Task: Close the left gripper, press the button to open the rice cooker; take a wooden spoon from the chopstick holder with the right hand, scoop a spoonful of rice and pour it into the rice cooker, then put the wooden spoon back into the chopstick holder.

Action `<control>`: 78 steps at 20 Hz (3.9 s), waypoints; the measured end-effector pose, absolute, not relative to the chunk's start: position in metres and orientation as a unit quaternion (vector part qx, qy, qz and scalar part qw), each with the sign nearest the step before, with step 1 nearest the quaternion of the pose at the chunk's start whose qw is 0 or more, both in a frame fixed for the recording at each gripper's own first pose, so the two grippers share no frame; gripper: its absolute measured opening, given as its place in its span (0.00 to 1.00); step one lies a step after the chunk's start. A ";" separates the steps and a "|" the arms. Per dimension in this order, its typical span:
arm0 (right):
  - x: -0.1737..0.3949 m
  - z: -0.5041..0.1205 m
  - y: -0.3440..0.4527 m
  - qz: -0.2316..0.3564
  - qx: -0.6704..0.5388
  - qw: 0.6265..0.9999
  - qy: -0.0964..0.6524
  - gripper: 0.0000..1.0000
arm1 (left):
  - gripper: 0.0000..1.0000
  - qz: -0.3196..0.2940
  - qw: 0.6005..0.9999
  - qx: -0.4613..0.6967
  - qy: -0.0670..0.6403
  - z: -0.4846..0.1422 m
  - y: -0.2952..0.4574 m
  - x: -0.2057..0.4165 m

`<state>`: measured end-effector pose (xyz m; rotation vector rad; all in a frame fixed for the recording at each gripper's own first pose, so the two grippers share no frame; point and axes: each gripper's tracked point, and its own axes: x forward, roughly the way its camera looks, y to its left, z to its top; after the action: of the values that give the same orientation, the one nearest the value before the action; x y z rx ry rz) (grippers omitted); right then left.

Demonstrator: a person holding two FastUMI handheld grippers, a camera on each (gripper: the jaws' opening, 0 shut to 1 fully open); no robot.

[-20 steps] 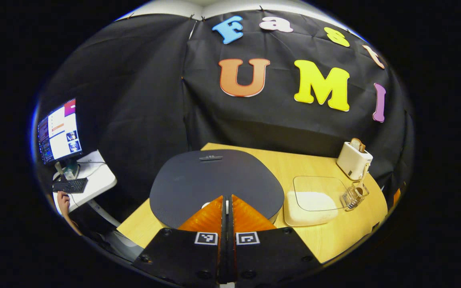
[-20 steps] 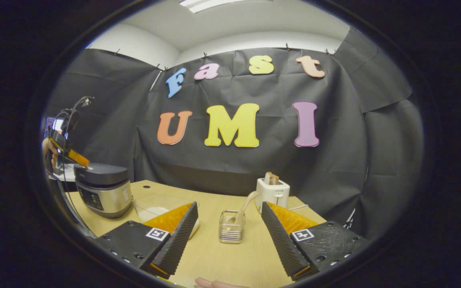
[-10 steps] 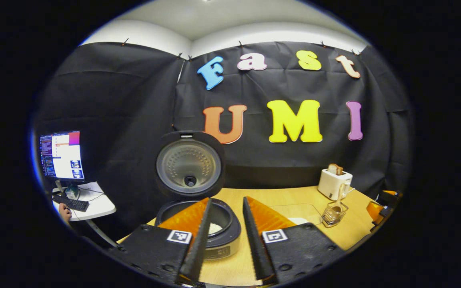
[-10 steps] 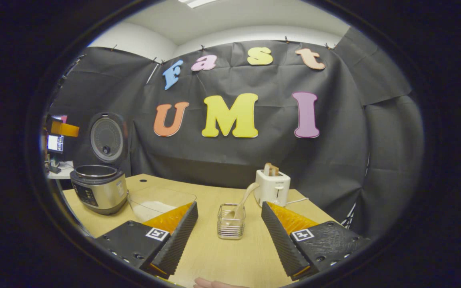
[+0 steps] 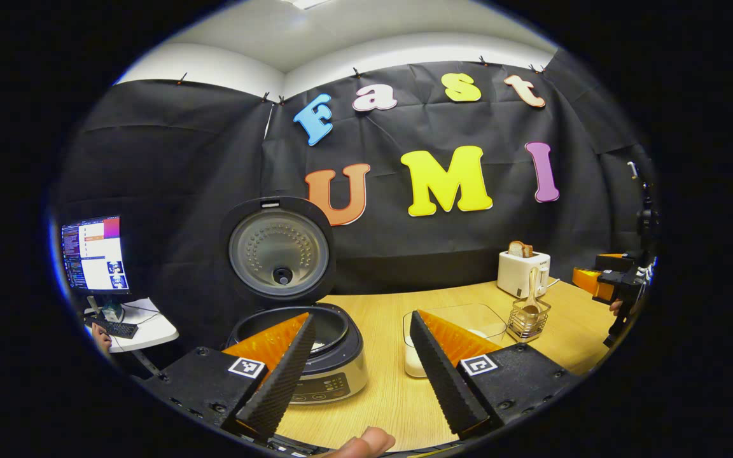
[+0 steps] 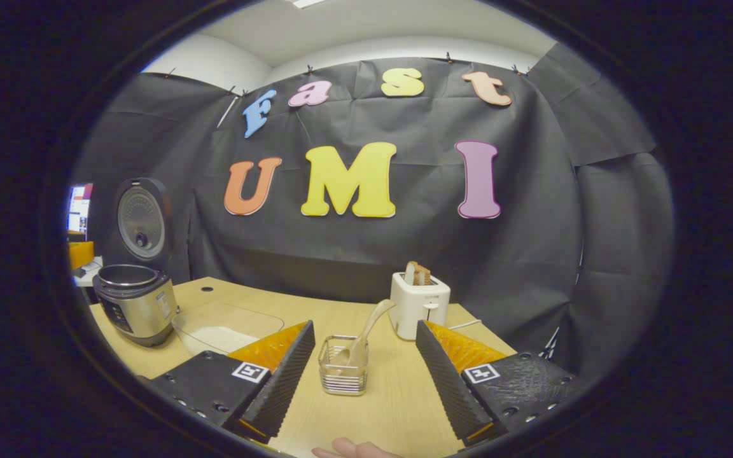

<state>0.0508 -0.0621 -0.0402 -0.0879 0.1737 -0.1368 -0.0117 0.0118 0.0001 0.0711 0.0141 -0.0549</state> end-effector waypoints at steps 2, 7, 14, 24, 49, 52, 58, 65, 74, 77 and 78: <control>0.061 -0.044 -0.075 -0.081 -0.040 0.992 0.091 0.96 | 0.96 -0.042 0.999 0.021 -0.006 0.003 0.005 -0.017; 0.098 -0.064 -0.094 -0.092 -0.021 0.988 0.120 0.95 | 0.95 -0.045 0.999 -0.001 -0.027 0.016 0.016 -0.024; 0.185 -0.124 -0.083 -0.059 0.004 0.975 0.212 0.95 | 0.95 -0.040 0.999 -0.006 -0.027 0.015 0.029 -0.023; 0.252 -0.178 -0.088 -0.062 0.074 0.946 0.311 0.86 | 0.95 -0.035 0.999 -0.011 -0.006 0.001 0.045 -0.015; 0.203 -0.084 -0.053 -0.045 0.014 0.972 0.232 0.09 | 0.95 -0.020 0.999 -0.028 0.011 -0.006 0.061 -0.012; 0.198 -0.057 -0.036 -0.040 -0.017 0.977 0.208 0.09 | 0.96 -0.014 0.999 -0.028 0.007 -0.003 0.068 -0.013; 0.189 -0.020 0.051 0.022 -0.054 0.982 0.178 0.09 | 0.95 -0.021 0.999 -0.035 -0.001 0.003 0.072 -0.018; 0.202 -0.054 0.137 0.039 -0.095 0.979 0.178 0.09 | 0.95 -0.031 0.999 -0.017 0.004 0.000 0.067 -0.019; 0.208 -0.127 0.146 -0.039 -0.180 0.963 0.198 0.09 | 0.95 -0.036 0.999 -0.020 0.008 -0.003 0.071 -0.019; 0.205 -0.129 0.138 -0.073 -0.217 0.955 0.186 0.09 | 0.95 -0.031 0.999 -0.027 0.012 -0.005 0.078 -0.017; 0.203 -0.132 0.139 -0.077 -0.216 0.955 0.188 0.09 | 0.95 -0.030 0.999 -0.030 0.013 -0.006 0.079 -0.017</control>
<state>0.2033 0.1391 -0.1323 -0.4381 0.3819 -0.1568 -0.0169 0.0792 -0.0058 -0.0598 0.0262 -0.0596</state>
